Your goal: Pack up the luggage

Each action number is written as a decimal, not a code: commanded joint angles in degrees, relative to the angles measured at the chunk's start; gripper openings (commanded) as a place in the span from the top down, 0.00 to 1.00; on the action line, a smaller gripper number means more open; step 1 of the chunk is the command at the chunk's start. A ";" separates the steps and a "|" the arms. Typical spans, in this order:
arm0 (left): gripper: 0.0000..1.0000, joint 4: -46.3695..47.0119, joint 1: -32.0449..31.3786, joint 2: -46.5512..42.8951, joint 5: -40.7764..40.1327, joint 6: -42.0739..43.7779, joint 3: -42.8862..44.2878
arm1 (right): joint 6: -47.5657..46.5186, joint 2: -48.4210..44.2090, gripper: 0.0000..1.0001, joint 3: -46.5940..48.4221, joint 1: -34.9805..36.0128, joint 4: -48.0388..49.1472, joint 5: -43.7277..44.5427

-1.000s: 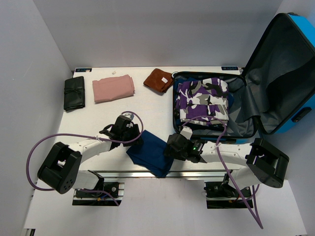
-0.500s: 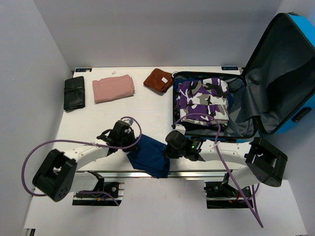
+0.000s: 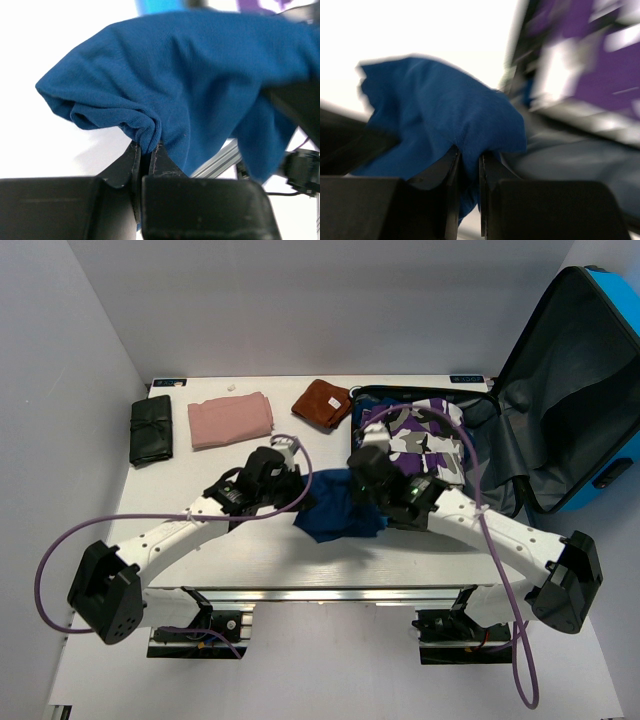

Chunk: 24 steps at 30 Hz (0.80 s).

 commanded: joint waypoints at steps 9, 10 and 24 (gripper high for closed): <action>1.00 13.26 -10.35 14.91 2.10 -0.28 16.85 | -26.09 0.38 1.00 10.62 -21.72 -1.67 2.80; 1.00 15.62 -11.24 16.51 1.84 -0.72 18.08 | -27.40 1.26 1.00 11.24 -24.26 -1.84 1.31; 1.00 12.31 -21.97 53.33 -12.39 -11.79 55.78 | -51.39 13.92 1.00 21.70 -48.80 -2.46 -15.23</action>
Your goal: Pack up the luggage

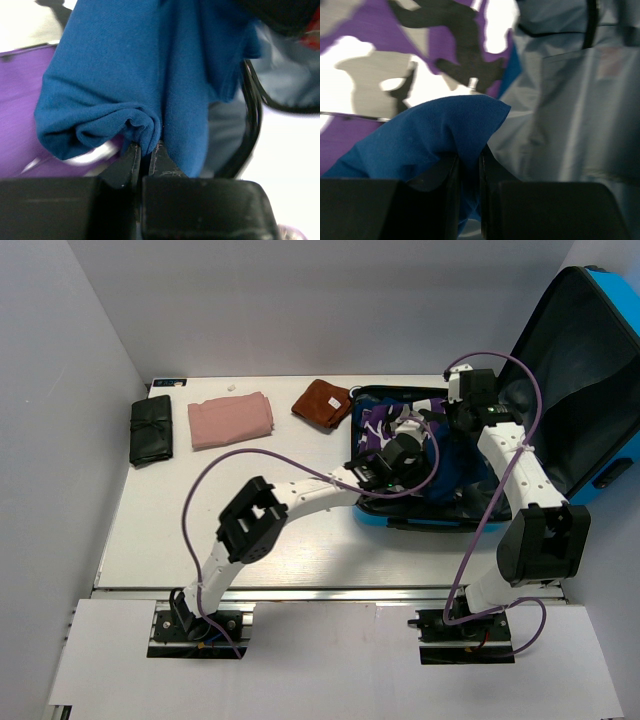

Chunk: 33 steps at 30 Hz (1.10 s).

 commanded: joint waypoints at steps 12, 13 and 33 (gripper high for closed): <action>0.98 1.39 -7.09 20.94 -11.92 -11.82 30.53 | -24.45 7.33 1.00 11.19 -10.51 8.69 -7.49; 0.98 2.27 -7.09 21.29 -12.62 -12.34 30.70 | -25.41 7.77 1.00 11.55 -10.95 8.60 -7.93; 0.02 1.60 -7.62 18.50 -8.85 3.81 27.90 | -42.38 14.10 1.00 8.40 -12.54 15.62 -14.89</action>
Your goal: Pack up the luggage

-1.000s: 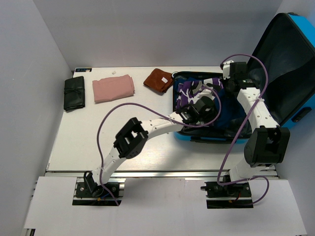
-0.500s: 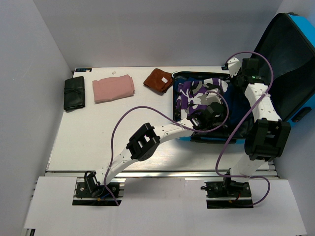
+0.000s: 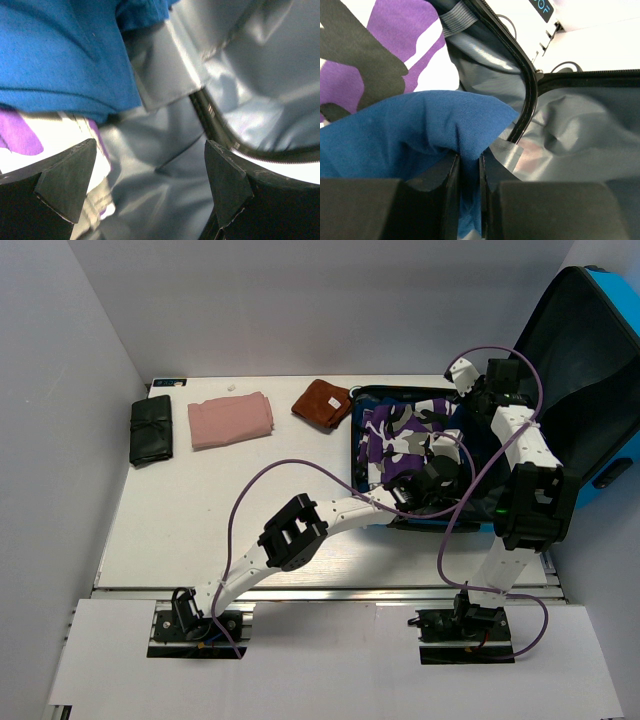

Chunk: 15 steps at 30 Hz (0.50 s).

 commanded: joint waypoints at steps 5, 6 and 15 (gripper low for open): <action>0.02 -11.15 -0.10 -14.20 1.95 11.94 -3.72 | -5.97 -0.05 1.00 -2.43 0.18 5.27 4.57; 0.02 -12.38 0.52 -16.30 2.73 12.20 -3.73 | -6.33 0.38 1.00 -3.39 0.18 6.32 5.97; 0.02 -32.07 3.59 -34.49 -5.14 15.02 -14.50 | -2.39 4.68 0.66 -1.83 0.62 10.28 7.92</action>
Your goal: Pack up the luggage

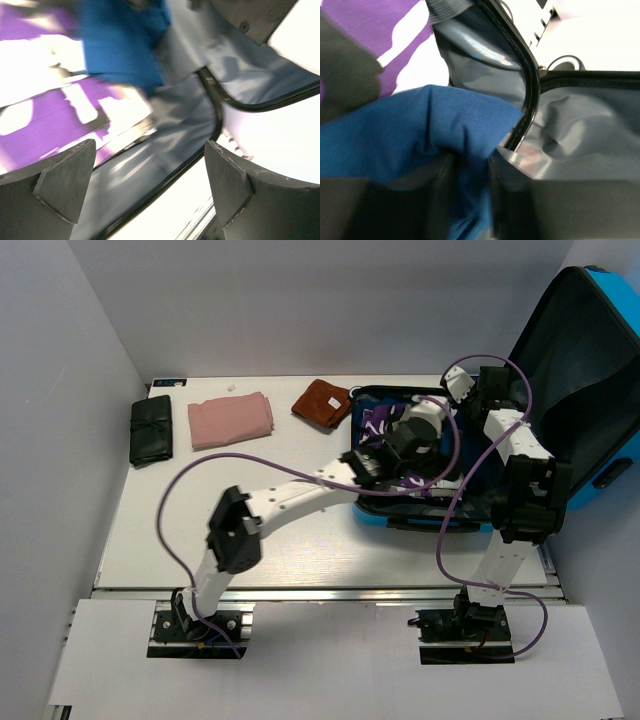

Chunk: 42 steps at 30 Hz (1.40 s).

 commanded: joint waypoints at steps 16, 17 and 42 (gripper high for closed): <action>0.02 -29.29 13.18 -49.66 -25.60 -13.15 -44.87 | 39.25 -8.99 0.11 6.76 7.94 -12.94 13.82; 0.02 -29.92 13.97 -51.50 -25.51 -13.50 -45.85 | 41.83 -9.43 0.11 5.01 8.29 -14.78 13.12; 0.02 -22.81 34.19 -48.36 -10.57 -9.29 -56.93 | 50.12 -11.27 0.65 -11.43 11.02 -16.39 29.80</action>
